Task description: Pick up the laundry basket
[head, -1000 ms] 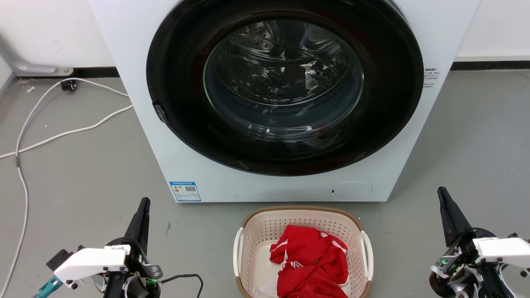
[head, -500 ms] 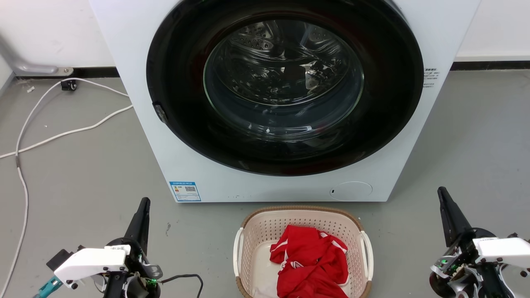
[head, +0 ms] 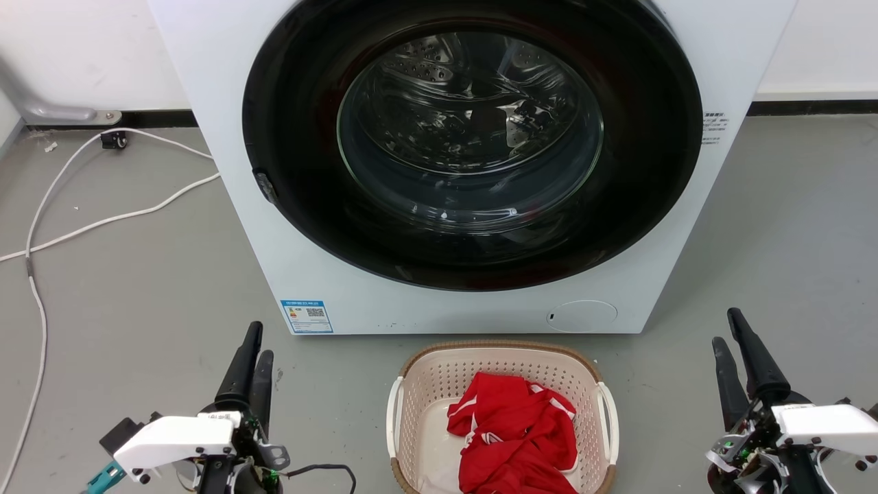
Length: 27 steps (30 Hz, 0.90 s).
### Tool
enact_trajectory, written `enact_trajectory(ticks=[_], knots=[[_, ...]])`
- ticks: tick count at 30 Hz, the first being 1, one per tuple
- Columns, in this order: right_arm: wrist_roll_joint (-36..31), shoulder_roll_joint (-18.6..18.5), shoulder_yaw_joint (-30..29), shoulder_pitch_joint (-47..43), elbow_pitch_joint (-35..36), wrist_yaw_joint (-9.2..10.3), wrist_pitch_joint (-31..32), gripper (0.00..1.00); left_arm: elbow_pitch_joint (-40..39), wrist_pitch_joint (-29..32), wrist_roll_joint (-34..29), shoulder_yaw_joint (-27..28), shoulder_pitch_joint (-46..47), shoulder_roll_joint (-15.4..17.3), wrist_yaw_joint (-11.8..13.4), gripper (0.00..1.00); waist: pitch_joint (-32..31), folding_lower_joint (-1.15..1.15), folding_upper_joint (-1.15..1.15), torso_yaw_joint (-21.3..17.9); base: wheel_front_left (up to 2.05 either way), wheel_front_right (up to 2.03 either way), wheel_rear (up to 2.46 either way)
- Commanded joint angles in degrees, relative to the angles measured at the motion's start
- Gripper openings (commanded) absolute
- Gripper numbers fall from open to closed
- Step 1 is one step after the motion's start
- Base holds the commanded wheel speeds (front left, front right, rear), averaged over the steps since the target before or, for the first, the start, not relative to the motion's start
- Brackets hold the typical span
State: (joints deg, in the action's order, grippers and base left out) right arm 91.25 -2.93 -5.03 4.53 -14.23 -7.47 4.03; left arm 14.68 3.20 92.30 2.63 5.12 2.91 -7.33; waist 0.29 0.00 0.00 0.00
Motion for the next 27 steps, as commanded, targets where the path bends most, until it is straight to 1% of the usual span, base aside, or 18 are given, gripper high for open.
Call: enact_trajectory(ticks=[1,5,9,20,27], knots=[[-0.73,-0.46,0.39,0.98,1.27,-0.01,-0.57,1.0,-1.24,-0.63,-0.57,-0.49,1.91,0.23,-0.08,1.0,0.01,0.0,0.0,0.0,0.0,0.0,0.0],[-3.49,-1.13,1.44,1.14,1.29,-0.02,-2.09,1.0,-1.86,-1.66,-3.15,-0.83,2.19,0.22,-0.08,1.0,0.05,0.0,0.0,0.0,0.0,0.0,0.0],[-8.18,-1.76,2.17,1.45,1.15,-0.02,-3.28,1.0,-2.5,-2.64,-7.6,-1.05,2.29,0.22,-0.09,1.0,0.07,0.0,0.0,0.02,0.0,0.0,0.0],[-25.84,-1.72,2.79,1.53,2.53,-0.02,-5.82,1.0,-3.88,-5.14,-23.47,-2.8,2.4,0.19,-0.02,1.0,0.16,0.0,0.0,0.17,0.0,0.0,0.0],[-36.72,-1.57,2.36,1.18,2.22,-0.02,-7.28,1.0,-3.78,-6.6,-31.56,-5.02,2.56,0.17,1.12,1.0,0.1,0.0,0.0,0.37,0.0,0.0,0.0]])
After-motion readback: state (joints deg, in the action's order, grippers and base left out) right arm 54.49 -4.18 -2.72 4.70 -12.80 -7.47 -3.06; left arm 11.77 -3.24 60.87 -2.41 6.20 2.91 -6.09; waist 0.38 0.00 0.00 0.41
